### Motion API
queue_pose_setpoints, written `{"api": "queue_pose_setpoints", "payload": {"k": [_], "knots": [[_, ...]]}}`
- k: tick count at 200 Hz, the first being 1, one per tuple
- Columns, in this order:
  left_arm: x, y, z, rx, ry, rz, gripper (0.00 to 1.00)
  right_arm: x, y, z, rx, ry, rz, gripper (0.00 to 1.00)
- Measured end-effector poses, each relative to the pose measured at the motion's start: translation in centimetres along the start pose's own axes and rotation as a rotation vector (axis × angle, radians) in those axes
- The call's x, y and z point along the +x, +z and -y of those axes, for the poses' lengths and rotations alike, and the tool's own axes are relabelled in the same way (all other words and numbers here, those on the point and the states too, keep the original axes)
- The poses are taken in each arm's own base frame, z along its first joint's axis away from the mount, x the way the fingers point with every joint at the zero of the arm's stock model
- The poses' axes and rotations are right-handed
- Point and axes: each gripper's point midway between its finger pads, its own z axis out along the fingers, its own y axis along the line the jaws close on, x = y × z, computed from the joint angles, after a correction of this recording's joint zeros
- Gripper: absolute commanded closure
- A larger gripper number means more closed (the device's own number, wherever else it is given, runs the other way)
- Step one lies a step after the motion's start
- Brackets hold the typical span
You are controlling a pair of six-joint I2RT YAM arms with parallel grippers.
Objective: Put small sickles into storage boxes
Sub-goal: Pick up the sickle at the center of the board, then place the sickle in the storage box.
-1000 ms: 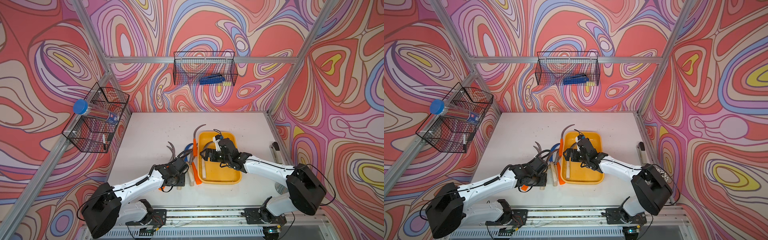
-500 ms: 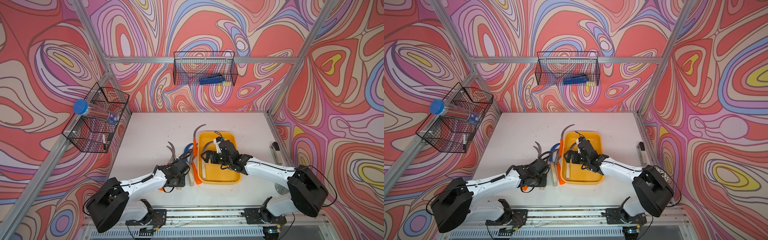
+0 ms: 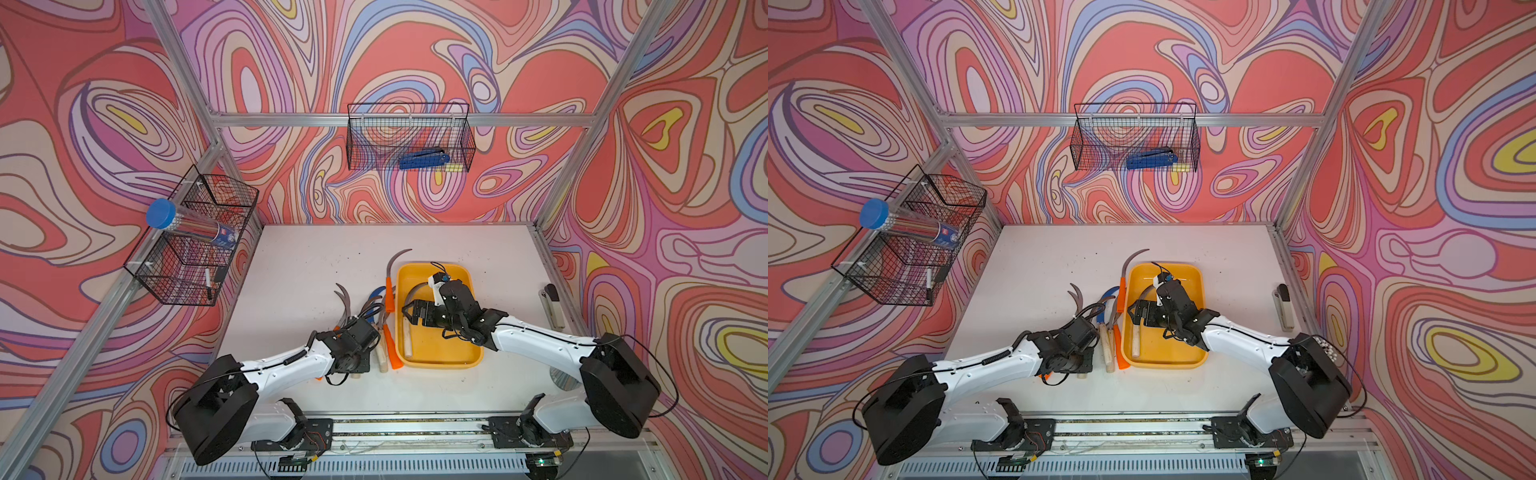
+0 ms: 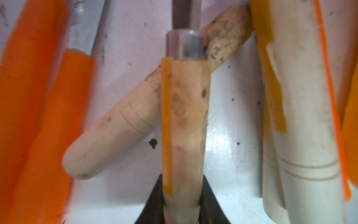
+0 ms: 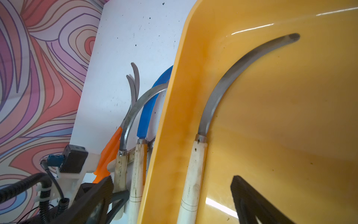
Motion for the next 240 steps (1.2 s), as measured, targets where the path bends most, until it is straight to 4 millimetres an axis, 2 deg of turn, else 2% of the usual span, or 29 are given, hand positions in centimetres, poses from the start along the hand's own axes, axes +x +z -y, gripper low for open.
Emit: {"api": "queue_pose_setpoints", "payload": {"k": [60,129,158,190,240], "knots": [[-1.9,-2.4,0.5,0.018,0.013,0.073,1.0,0.4,0.0,-0.6,-0.013,-0.008,-0.007,0.02],[-2.7,-5.4,1.7,0.12,0.073,0.134,1.0,1.4,0.0,-2.4,-0.061,-0.012,-0.019,0.03],[-3.0,-6.8,2.3,0.176,0.095,0.163,1.0,1.7,-0.1,-3.5,-0.089,-0.013,-0.016,0.08],[-2.9,-7.8,3.1,0.235,0.119,0.167,1.0,1.7,-0.2,-4.7,-0.123,-0.013,-0.006,0.19],[-2.2,-8.4,5.2,0.351,0.159,0.13,1.0,2.1,-0.3,-6.9,-0.192,-0.012,0.001,0.24]]}}
